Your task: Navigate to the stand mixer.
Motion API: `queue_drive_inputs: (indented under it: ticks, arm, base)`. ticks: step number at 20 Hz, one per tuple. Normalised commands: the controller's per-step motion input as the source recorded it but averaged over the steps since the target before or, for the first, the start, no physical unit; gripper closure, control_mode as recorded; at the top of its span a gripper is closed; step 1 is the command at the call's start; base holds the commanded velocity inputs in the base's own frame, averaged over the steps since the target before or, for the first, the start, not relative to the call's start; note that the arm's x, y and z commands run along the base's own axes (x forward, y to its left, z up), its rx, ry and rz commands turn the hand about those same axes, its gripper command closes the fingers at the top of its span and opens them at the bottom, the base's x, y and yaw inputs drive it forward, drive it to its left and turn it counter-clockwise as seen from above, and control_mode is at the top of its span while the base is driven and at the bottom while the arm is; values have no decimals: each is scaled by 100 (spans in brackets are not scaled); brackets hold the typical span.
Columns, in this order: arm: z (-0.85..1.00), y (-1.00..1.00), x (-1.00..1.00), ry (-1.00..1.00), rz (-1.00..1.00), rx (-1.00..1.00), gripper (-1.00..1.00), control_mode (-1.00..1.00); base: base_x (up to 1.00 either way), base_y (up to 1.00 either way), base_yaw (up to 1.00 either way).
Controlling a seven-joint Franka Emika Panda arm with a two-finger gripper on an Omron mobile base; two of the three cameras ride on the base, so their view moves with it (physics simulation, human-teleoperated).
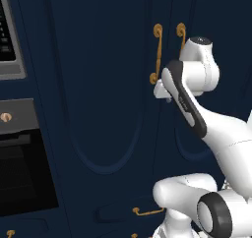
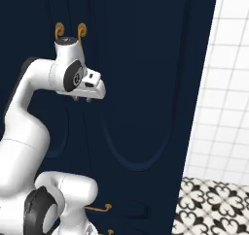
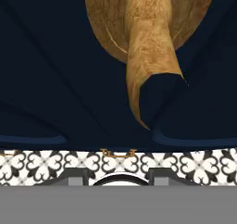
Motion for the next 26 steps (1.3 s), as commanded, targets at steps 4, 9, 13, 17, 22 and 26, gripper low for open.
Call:
queue_drive_inputs:
  ticks: [4, 9, 13, 17, 22, 26]
  arm:
    - [-8, -3, -64, 0, 0, 0, -100, -100]
    - [-18, -4, -99, 0, 0, 0, -100, -100]
    - [-44, 0, -80, 0, 0, -2, -100, -100]
    - [-45, 1, -48, 0, 6, -4, -100, 100]
    - [0, 0, 0, 0, 0, 0, -100, 100]
    - [0, 0, 0, 0, 0, 0, -100, 100]
  base:
    - [0, 0, 0]
    - [0, 0, 0]
    - [0, 0, 0]
    - [-13, 0, 5]
    - [-33, 0, 47]
    - [-2, 0, 77]
